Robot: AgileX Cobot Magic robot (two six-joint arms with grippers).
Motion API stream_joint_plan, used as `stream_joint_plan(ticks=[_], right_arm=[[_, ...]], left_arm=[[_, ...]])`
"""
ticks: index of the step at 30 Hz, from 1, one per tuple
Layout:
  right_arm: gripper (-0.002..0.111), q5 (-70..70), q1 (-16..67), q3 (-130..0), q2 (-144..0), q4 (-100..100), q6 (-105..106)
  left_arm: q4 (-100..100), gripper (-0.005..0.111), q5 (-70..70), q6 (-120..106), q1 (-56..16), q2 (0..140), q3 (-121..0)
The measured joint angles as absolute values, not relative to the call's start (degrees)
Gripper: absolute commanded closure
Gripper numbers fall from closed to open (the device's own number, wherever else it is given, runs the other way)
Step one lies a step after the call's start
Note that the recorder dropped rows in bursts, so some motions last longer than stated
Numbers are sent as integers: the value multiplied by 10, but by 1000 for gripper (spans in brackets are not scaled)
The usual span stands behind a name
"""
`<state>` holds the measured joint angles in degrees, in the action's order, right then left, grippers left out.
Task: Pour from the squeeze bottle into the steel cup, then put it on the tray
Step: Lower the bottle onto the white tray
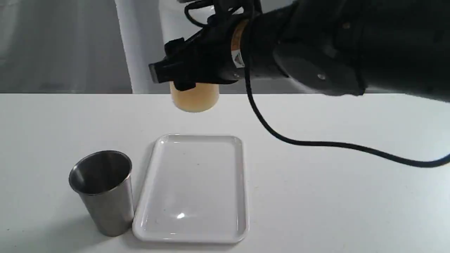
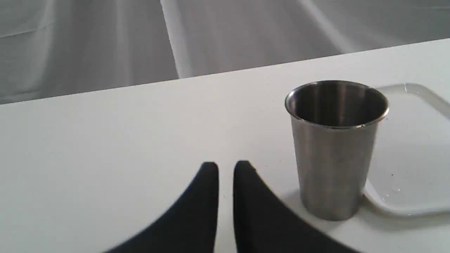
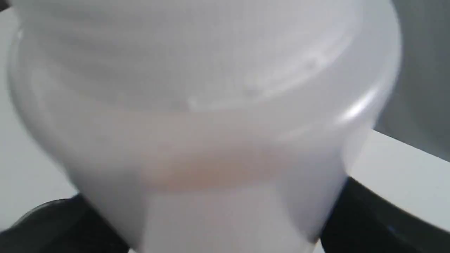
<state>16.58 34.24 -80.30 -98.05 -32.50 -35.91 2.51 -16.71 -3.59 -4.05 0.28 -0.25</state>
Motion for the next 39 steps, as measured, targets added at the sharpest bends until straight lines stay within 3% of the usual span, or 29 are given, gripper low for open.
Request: stream_joint_plan(ticks=[12, 39], right_arm=[[66, -77, 320, -663, -992, -62, -35], [66, -188, 304, -637, -1157, 20, -15]], left_arm=[[25, 98, -167, -36, -41, 3, -3], [25, 98, -167, -36, -41, 3, -3]])
